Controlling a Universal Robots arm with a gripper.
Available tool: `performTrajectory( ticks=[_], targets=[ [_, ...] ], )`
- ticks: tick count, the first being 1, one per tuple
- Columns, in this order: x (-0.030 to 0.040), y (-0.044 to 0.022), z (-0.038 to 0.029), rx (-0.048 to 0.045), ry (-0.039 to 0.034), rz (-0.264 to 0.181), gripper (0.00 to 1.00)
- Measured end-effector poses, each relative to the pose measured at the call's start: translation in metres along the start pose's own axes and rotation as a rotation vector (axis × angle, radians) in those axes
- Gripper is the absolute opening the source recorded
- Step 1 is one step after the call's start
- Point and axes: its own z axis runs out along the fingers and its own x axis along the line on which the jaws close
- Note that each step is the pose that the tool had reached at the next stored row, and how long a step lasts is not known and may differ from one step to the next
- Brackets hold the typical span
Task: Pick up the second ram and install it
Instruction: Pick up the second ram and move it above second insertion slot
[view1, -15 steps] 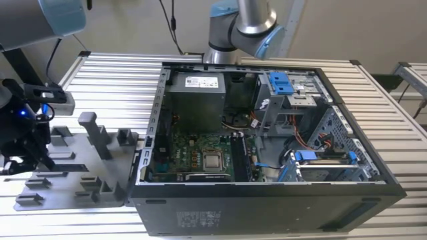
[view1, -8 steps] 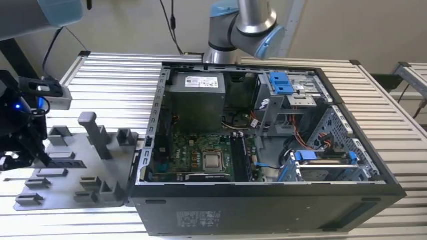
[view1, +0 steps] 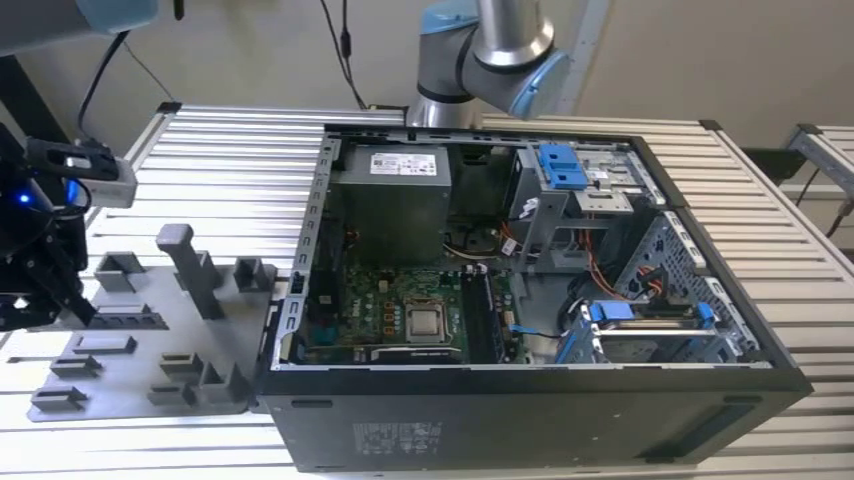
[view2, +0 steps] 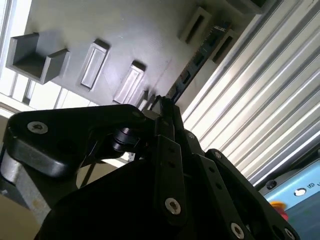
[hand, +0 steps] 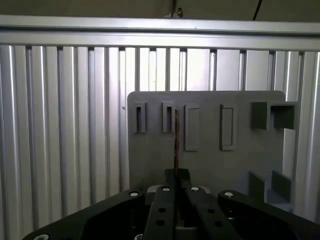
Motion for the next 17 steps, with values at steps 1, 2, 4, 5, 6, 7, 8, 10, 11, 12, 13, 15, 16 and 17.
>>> performTrajectory(
  ticks=[1, 2, 4, 5, 6, 7, 8, 10, 11, 12, 13, 15, 16, 17],
  targets=[
    [0.0000, 0.0000, -0.0011, 0.0000, 0.0000, 0.000, 0.14],
    [-0.0001, 0.0000, -0.0023, 0.0000, 0.0000, 0.000, 0.14],
    [-0.0001, 0.0001, -0.0046, 0.0000, -0.0001, 0.001, 0.14],
    [-0.0002, 0.0001, -0.0058, 0.0000, 0.0000, 0.002, 0.14],
    [-0.0002, 0.0001, -0.0070, 0.0001, -0.0001, 0.002, 0.14],
    [-0.0002, 0.0001, -0.0081, 0.0001, -0.0001, 0.002, 0.14],
    [-0.0003, 0.0002, -0.0092, 0.0001, -0.0001, 0.003, 0.14],
    [-0.0003, 0.0002, -0.0120, 0.0000, 0.0000, 0.003, 0.14],
    [-0.0004, 0.0003, -0.0134, 0.0000, 0.0000, 0.003, 0.14],
    [-0.0004, 0.0003, -0.0147, 0.0001, -0.0001, 0.004, 0.14],
    [-0.0004, 0.0003, -0.0160, 0.0001, -0.0001, 0.004, 0.14],
    [-0.0005, 0.0003, -0.0182, 0.0002, -0.0001, 0.004, 0.14],
    [-0.0005, 0.0004, -0.0191, 0.0001, -0.0001, 0.004, 0.14],
    [-0.0005, 0.0004, -0.0199, 0.0002, -0.0001, 0.004, 0.14]
  ],
)
